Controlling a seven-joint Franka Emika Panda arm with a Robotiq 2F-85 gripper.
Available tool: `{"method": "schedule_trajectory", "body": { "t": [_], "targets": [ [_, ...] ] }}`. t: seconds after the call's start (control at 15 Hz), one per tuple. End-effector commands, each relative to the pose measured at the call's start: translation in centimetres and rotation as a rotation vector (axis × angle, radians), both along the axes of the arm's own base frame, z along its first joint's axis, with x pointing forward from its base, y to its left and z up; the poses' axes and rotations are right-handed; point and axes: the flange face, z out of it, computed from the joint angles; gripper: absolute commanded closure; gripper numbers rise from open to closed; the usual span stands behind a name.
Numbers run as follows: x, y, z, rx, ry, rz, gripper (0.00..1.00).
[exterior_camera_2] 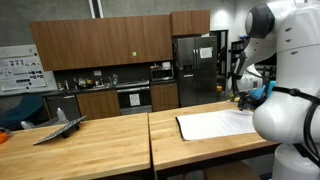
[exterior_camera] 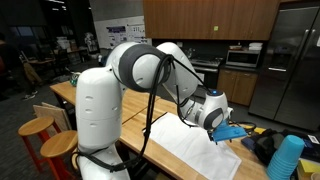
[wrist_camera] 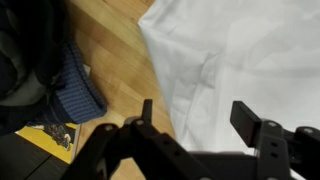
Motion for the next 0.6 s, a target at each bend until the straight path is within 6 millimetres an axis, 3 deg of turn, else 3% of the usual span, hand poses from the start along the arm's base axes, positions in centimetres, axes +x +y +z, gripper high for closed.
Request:
{"method": "schedule_trajectory", "body": {
  "t": [0.0,0.53],
  "targets": [
    [-0.4,-0.1,-0.2,0.036,0.04,0.011,0.31],
    [-3.3,-2.1,-1.2,0.037,0.105,-0.035,0.26]
  ]
}}
